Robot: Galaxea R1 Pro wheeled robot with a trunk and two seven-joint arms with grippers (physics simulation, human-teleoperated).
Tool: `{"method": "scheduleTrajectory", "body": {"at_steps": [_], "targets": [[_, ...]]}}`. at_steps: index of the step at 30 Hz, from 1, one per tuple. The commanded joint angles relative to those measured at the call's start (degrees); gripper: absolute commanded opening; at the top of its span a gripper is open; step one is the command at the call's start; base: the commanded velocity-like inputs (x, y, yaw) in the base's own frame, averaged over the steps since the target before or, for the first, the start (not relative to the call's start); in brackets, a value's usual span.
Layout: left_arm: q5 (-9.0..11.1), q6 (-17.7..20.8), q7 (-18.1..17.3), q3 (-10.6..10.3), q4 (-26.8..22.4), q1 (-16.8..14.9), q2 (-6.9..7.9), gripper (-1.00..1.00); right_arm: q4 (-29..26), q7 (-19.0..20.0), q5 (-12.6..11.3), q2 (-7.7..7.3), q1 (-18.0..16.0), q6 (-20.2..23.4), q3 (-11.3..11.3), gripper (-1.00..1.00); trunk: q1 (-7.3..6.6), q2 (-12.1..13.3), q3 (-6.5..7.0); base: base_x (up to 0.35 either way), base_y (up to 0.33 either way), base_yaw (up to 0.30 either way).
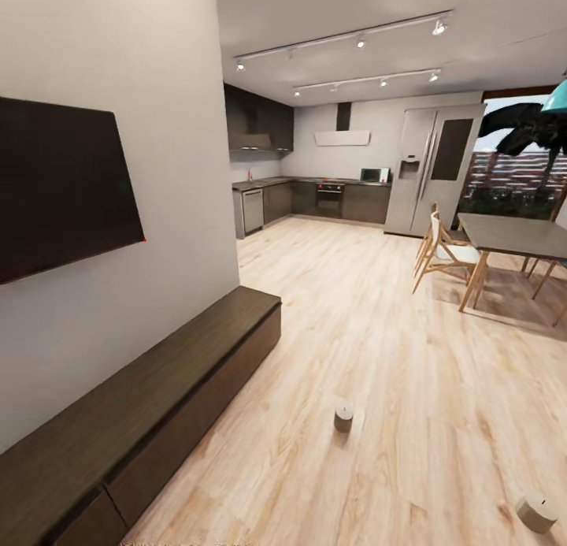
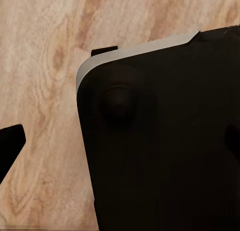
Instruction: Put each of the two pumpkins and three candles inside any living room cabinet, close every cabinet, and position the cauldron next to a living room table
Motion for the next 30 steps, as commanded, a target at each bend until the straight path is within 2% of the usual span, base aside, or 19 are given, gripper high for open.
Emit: {"method": "scheduleTrajectory", "body": {"at_steps": [1, 10, 23, 30], "targets": [[-0.2, -0.1, 0.0, -0.3, -0.1, 0.0, 0.07, 1.0, 0.0, -0.1, 0.0, 0.01, 0.0, -0.2, 0.0, 1.0, 0.0, 0.0, -0.04, 0.0, 0.0, 0.294], [-0.2, 0.2, 0.0, -0.6, 0.0, 0.0, 0.31, 1.0, 0.0, 0.0, 0.0, 0.01, 0.0, -0.2, 0.0, 1.0, 0.0, 0.0, -0.04, 0.0, 0.0, 0.294], [-0.2, 0.1, -0.2, -0.3, 0.0, 0.0, -0.39, 1.0, 0.0, -0.1, 0.0, 0.01, 0.0, -0.2, 0.0, 1.0, 0.0, 0.0, -0.04, 0.0, -0.001, 0.294], [-0.3, 0.0, -0.2, -0.4, 0.1, 0.0, -0.68, 1.0, 0.0, -0.1, 0.1, 0.01, 0.0, -0.1, 0.0, 1.0, 0.0, 0.0, -0.04, 0.0, -0.167, 0.294]]}}
